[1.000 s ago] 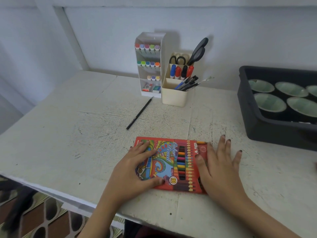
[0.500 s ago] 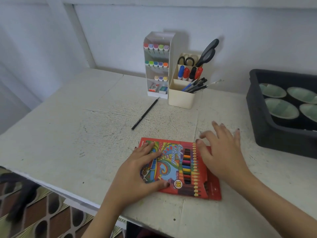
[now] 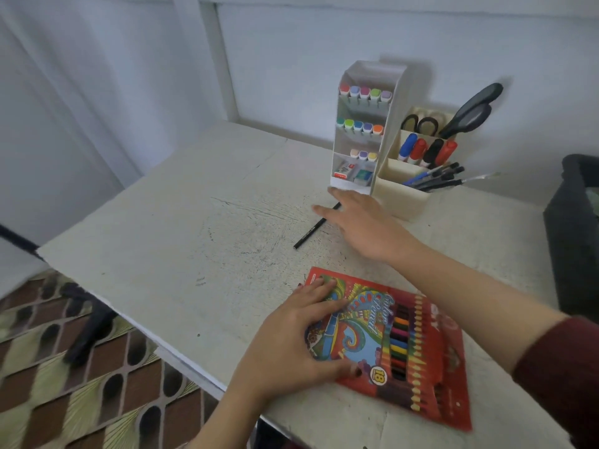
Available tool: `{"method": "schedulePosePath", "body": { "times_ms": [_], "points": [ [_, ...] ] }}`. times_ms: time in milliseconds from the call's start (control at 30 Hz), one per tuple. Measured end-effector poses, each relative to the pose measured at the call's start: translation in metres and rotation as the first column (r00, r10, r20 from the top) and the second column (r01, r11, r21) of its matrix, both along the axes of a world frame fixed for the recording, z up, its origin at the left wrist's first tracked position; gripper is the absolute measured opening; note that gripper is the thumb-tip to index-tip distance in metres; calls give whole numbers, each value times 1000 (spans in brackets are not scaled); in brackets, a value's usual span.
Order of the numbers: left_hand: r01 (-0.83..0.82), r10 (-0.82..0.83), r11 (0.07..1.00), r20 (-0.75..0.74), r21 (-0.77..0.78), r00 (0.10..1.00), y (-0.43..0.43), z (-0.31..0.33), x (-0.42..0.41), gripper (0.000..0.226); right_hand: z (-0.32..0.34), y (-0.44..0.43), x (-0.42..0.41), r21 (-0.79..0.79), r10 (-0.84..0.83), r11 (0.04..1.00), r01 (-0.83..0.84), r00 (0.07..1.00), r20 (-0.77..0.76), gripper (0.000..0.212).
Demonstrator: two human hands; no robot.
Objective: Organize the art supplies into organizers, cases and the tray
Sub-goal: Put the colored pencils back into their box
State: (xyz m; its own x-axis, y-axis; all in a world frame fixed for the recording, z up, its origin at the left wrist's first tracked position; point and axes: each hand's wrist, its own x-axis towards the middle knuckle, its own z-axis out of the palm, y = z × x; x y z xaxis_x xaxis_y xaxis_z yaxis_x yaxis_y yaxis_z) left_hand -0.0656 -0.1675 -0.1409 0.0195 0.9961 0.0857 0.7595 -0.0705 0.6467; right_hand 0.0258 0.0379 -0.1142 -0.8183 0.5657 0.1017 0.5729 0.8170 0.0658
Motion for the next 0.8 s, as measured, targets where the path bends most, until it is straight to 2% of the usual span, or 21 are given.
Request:
{"method": "schedulePosePath", "body": {
  "times_ms": [167, 300, 400, 533, 667, 800],
  "points": [
    [1, -2, 1000, 21, 9, 1000, -1, -2, -3, 76, -8, 4, -6, 46, 132, 990, -131, 991, -34, 23],
    [-1, 1, 1000, 22, 15, 1000, 0, -4, -4, 75, -9, -3, 5, 41, 207, 978, -205, 977, -46, 19],
    [6, -6, 1000, 23, 14, 1000, 0, -6, -4, 75, 2, -18, 18, 46, 225, 974, -221, 966, -128, 9],
    [-2, 1, 1000, 28, 29, 1000, 1, -8, -4, 76, 18, -45, 59, -143, 37, 987, -78, 961, -272, 9],
    [-4, 2, 999, 44, 39, 999, 1, -9, -4, 75, 7, -64, 115, -233, -165, 967, 102, 949, -269, 5],
    [-18, 16, 998, 35, 62, 999, 0, -12, -6, 77, -11, -83, 164, -302, -365, 911, 282, 892, -268, 9]
  ]
}}
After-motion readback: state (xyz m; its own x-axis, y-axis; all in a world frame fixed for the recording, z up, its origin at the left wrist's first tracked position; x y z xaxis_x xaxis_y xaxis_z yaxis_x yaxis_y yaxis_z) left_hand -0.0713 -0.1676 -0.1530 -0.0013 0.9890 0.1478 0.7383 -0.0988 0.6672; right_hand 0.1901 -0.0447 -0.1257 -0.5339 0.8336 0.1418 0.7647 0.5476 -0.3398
